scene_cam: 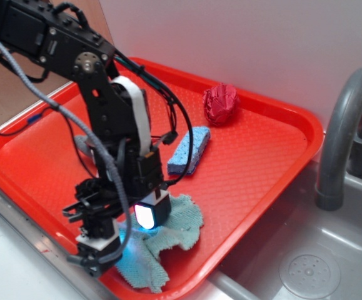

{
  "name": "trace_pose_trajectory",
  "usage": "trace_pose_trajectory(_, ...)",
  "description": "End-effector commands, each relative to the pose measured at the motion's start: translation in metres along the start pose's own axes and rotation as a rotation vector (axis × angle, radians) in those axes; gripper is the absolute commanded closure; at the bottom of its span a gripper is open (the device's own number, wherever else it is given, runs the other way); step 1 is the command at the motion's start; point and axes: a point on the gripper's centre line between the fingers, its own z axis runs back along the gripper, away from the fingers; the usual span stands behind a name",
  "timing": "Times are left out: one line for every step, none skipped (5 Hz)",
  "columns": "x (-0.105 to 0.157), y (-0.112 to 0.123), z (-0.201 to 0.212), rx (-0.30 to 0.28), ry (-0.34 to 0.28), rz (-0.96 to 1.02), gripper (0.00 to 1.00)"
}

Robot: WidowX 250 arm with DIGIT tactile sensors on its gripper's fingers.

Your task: Grab the blue cloth.

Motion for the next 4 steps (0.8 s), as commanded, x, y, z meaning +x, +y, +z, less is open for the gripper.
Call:
trace_pose_trajectory(-0.002, -0.022, 0.002, 0.051, 0.021, 0.035, 1.0)
trace_pose_trajectory(-0.005, -0.022, 0.004, 0.049, 0.006, 0.05, 1.0)
trace_pose_trajectory(-0.015, -0.013, 0.032, 0.071, -0.006, 0.182, 1.0)
trace_pose_trajectory(-0.032, 0.008, 0.093, 0.127, -0.093, 0.412, 1.0)
